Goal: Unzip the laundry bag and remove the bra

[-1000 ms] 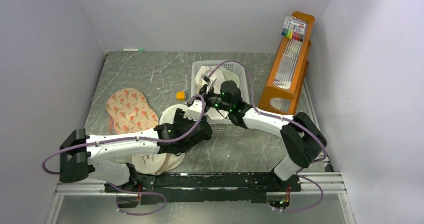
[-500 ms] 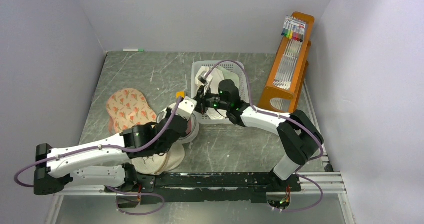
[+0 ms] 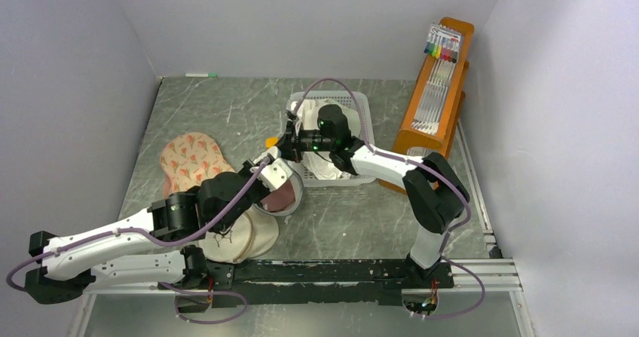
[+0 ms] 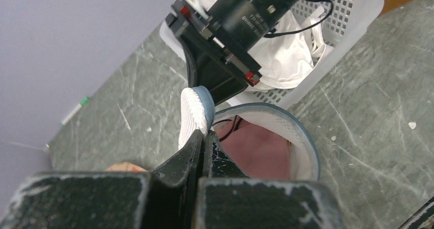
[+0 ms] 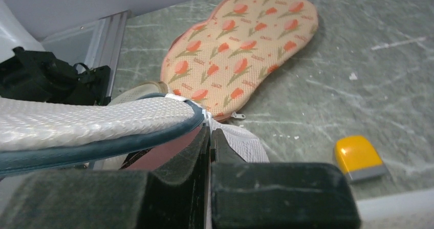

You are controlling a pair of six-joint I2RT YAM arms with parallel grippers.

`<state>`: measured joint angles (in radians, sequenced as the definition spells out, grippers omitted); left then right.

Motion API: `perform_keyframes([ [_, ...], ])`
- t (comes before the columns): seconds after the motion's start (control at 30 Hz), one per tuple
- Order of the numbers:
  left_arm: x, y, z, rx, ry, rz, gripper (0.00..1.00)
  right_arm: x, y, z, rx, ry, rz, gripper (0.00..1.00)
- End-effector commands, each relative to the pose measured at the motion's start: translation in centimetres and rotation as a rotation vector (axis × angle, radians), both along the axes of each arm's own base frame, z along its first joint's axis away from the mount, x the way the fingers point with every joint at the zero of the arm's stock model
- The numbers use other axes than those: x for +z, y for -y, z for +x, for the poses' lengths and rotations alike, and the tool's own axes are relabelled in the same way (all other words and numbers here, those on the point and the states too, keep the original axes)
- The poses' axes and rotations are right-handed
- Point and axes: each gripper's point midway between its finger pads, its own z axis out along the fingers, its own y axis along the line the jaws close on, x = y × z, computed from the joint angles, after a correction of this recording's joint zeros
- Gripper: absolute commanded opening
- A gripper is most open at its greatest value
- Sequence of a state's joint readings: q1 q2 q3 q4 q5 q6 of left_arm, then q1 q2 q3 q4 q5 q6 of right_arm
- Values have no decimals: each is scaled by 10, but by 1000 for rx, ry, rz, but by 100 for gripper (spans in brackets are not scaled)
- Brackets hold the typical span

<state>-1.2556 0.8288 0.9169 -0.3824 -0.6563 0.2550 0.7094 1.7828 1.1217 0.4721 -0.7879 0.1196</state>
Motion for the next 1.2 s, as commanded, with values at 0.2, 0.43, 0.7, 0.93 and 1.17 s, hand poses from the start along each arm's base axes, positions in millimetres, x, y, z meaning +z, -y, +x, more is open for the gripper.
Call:
perform_keyframes([
  [0.2, 26, 4, 11, 67, 51, -131, 7, -3, 12, 36, -236, -144, -44, 7],
  [0.43, 21, -13, 40, 88, -69, -244, 7, -9, 78, 55, -563, -268, -137, 33],
  [0.7, -17, -21, 88, 43, -323, -251, 7, -7, 90, 31, -539, -279, -168, 50],
  [0.93, -25, -64, 104, 33, -420, -339, 7, -11, 77, 15, -498, -248, -230, 59],
  [1.17, -23, -77, 112, 70, -442, -406, 7, -22, 45, 1, -536, -131, -356, 74],
])
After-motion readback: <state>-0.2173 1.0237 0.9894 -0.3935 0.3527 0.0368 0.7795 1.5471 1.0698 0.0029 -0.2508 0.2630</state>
